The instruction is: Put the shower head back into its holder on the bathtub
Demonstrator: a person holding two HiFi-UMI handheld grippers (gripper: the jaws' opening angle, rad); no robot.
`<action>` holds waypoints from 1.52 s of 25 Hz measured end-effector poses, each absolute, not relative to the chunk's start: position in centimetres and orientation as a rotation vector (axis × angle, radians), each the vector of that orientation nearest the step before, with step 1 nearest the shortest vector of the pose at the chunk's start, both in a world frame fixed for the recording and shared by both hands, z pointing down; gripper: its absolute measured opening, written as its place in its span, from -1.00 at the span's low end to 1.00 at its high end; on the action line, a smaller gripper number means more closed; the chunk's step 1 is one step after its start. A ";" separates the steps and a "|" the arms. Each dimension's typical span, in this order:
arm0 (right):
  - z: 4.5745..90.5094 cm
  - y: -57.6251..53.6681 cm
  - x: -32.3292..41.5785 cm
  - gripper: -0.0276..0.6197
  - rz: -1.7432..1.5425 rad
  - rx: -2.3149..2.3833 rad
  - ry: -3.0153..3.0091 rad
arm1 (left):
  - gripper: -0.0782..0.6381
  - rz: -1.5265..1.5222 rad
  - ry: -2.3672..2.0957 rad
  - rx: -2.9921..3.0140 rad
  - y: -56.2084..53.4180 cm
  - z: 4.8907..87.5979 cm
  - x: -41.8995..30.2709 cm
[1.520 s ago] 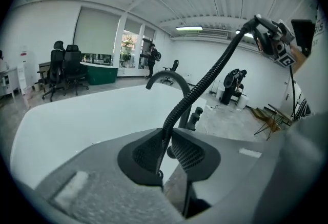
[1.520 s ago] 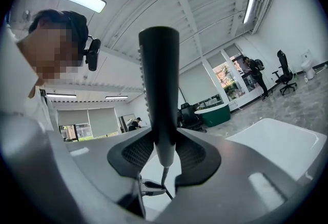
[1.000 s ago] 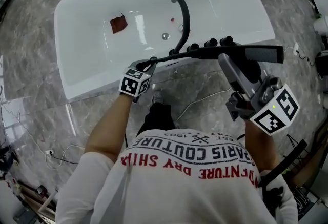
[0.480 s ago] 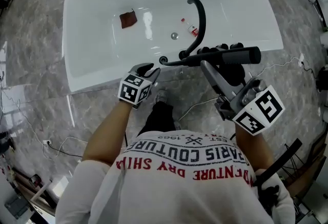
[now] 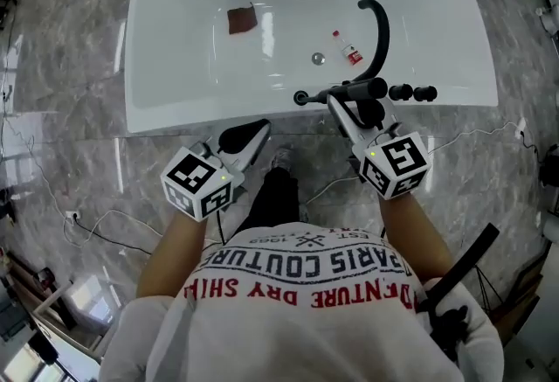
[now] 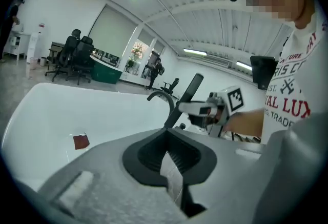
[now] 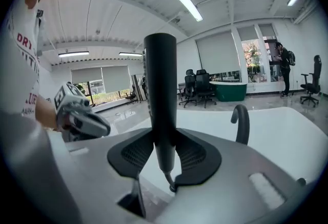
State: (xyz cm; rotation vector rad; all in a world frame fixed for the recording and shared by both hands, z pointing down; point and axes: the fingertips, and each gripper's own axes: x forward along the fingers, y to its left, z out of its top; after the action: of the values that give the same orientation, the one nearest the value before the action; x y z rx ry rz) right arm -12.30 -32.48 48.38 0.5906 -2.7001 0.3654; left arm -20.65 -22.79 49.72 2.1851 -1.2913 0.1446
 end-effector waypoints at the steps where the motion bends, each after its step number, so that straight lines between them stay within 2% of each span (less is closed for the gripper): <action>1: 49.7 -32.4 -12.7 -0.49 0.361 0.590 -2.680 | -0.78 0.121 -1.302 2.185 -22.5 49.0 -21.1; 12: 63.7 -32.9 -16.0 -0.49 0.332 0.535 -2.456 | -0.78 0.065 -1.367 2.110 -20.5 47.8 -25.8; 21: 68.9 -32.5 -16.2 -0.49 0.379 0.519 -2.384 | -0.78 0.087 -1.380 2.102 -21.6 47.8 -27.9; 29: 70.1 -31.7 -16.9 -0.47 0.438 0.458 -2.388 | -0.78 0.110 -1.350 2.097 -22.2 48.5 -27.5; 35: 67.5 -31.8 -16.0 -0.21 0.565 0.515 -2.463 | -0.78 0.077 -1.359 2.126 -21.8 48.3 -26.9; 38: 64.7 -31.4 -14.1 -0.19 0.688 0.551 -2.522 | -0.78 0.056 -1.349 2.156 -21.4 47.4 -25.9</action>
State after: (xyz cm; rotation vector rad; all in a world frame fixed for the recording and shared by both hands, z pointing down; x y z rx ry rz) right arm -14.13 -31.39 64.74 0.5506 -2.5218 0.6885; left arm -25.91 -21.42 47.37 2.1558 -1.3491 0.0564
